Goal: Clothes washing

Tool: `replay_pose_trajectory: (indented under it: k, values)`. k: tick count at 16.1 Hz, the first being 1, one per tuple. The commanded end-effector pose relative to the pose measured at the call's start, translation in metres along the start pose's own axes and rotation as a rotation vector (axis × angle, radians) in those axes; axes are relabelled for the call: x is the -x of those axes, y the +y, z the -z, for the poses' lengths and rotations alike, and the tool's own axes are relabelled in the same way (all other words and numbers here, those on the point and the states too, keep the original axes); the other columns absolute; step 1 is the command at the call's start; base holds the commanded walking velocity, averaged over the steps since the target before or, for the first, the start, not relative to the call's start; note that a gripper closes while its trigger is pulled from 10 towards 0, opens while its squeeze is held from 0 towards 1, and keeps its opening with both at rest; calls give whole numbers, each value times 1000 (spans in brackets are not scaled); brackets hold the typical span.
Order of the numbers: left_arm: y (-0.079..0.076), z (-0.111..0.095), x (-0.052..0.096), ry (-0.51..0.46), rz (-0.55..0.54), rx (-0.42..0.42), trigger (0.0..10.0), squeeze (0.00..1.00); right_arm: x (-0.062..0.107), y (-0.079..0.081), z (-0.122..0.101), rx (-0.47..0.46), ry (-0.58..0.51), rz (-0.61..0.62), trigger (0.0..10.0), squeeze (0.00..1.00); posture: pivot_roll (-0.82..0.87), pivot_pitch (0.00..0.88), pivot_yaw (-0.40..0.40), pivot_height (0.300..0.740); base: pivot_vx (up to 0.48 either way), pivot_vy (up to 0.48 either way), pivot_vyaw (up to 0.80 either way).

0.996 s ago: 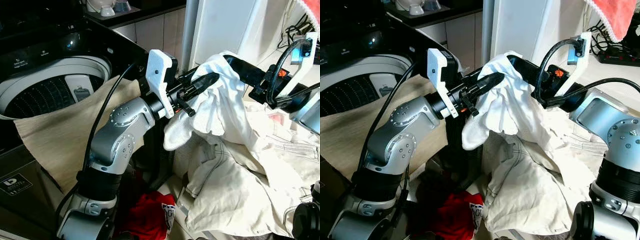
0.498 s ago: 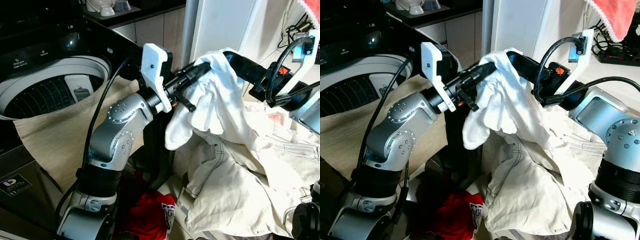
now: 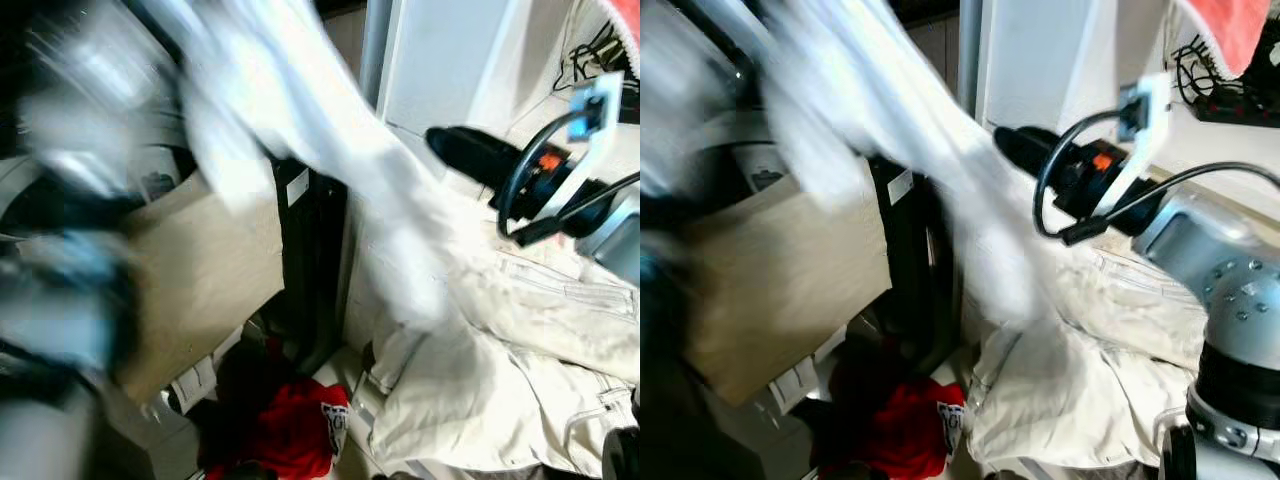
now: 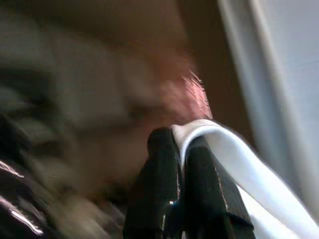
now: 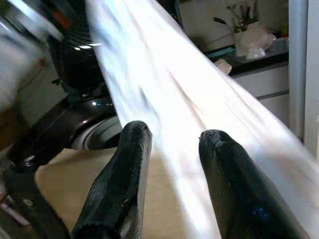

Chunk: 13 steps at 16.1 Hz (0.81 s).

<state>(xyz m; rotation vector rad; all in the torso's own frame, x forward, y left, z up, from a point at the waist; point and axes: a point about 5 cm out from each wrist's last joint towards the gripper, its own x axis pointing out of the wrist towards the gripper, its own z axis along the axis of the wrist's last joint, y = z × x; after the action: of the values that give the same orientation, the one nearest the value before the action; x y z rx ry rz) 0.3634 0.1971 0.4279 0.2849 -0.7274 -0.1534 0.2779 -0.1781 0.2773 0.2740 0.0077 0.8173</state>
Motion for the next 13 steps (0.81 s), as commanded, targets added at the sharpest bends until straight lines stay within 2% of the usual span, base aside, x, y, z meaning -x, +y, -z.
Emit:
replay_pose_trajectory:
  k: [1,2,3,4,5,6,7,8,9,11,12,13]
  values:
    - [14,-20,-6,-80,-63,-92,0,0,-2,2,-5,35,-25,7,10000,0,-97,0,46,740,0,0,0]
    - [37,-43,-12,-145,-178,-265,0,0,-4,1,-8,43,-54,32,10000,0,-97,0,48,740,0,0,0]
    - [44,-50,-12,-169,-225,-342,0,0,-5,1,-9,49,-67,38,10000,0,-97,0,48,740,0,0,0]
    - [55,-53,-11,-172,-316,-473,0,0,-5,1,-10,66,-82,49,10000,0,-99,0,53,740,0,0,0]
    - [59,-43,-13,-101,-321,-580,0,0,-6,2,-10,81,-98,59,10000,0,-101,0,55,740,0,0,0]
    - [56,-25,-16,19,-260,-594,0,0,-7,3,-9,84,-99,59,10000,0,-101,0,54,740,0,0,0]
    - [50,9,-13,213,-156,-570,0,0,-10,5,-6,94,-88,54,10000,0,-97,0,51,740,0,0,0]
    - [42,36,-5,369,-58,-563,3765,0,-11,7,-2,98,-70,43,10000,0,-97,0,51,740,0,0,0]
    - [34,85,20,630,34,-503,10000,0,-15,14,11,114,-4,11,10000,0,-102,0,52,740,0,0,0]
    - [32,99,30,725,80,-480,10000,0,-16,18,18,129,36,-3,10000,0,-103,0,52,740,0,0,0]
    - [34,109,40,830,111,-441,10000,1000,-17,22,28,144,94,-20,10000,0,-105,0,51,740,0,0,0]
    - [36,118,52,951,225,-398,10000,1000,-18,26,38,156,159,-48,10000,0,-106,0,49,740,0,0,0]
